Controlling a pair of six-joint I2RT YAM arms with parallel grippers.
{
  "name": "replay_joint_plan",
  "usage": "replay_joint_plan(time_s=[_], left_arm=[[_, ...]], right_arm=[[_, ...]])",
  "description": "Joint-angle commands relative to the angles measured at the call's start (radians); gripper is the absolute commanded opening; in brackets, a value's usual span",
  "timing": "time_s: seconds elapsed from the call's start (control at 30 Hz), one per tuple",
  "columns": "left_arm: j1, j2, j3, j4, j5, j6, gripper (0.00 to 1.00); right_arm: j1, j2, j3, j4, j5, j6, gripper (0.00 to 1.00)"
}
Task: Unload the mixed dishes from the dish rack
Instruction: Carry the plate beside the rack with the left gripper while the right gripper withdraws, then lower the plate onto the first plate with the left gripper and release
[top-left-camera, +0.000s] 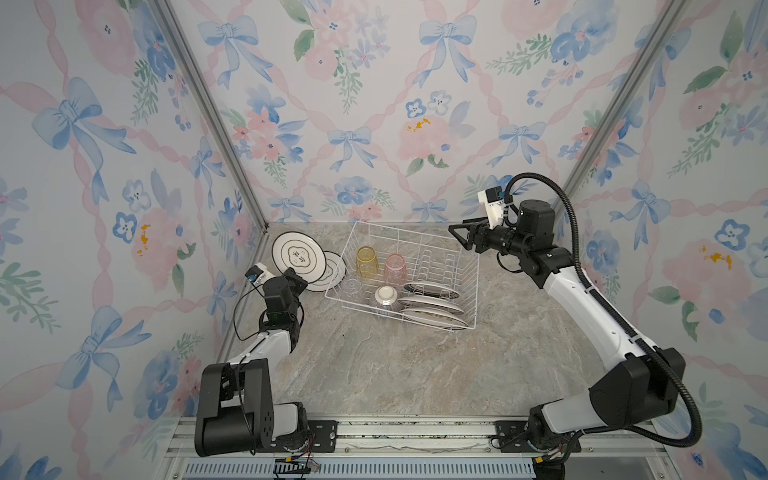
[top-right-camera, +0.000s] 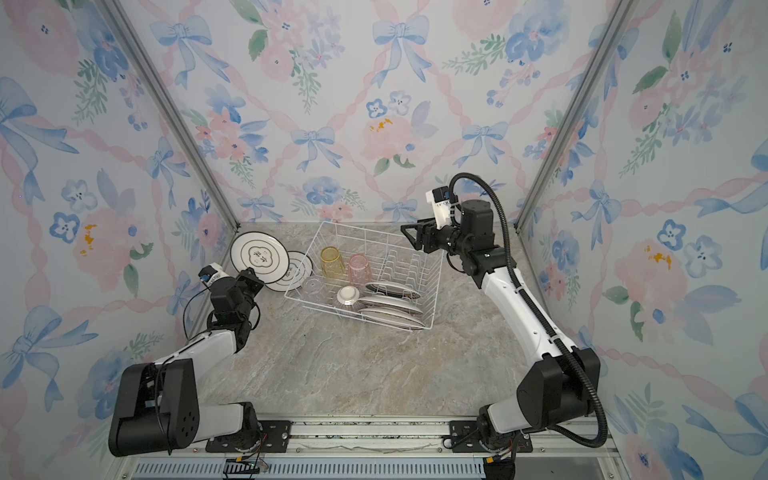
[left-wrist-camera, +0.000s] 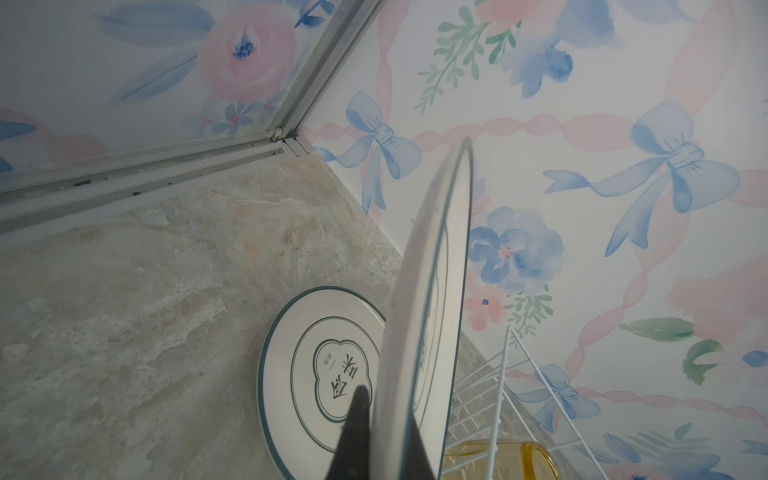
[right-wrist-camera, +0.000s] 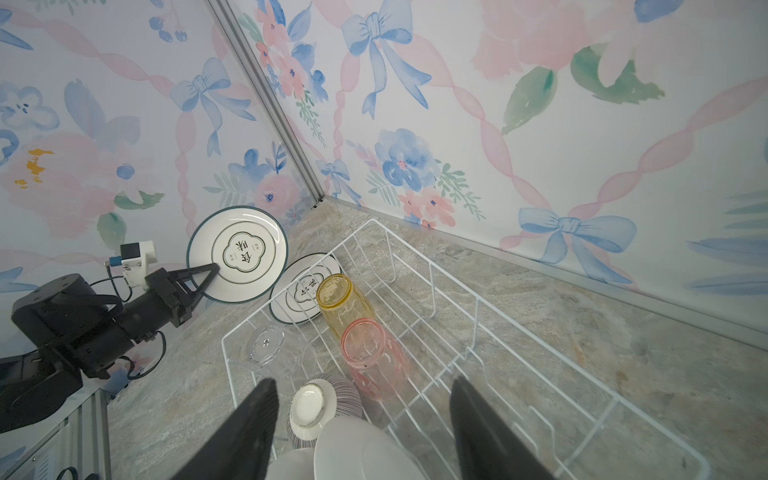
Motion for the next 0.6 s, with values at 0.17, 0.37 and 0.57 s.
replay_joint_plan(time_s=[0.17,0.37,0.57], left_arm=[[0.009,0.178,0.113,0.040,0.105,-0.050,0.00],[0.010,0.254,0.165,0.035,0.132,-0.039,0.00],[0.012,0.317,0.204,-0.012,0.184,-0.032,0.00]], right_arm=[[-0.015,0.005,-0.020,0.031,-0.022,0.016,0.68],[-0.026,-0.006,-0.028,0.028,-0.017,0.018,0.68],[-0.030,-0.008,-0.045,0.044,-0.019,0.030,0.68]])
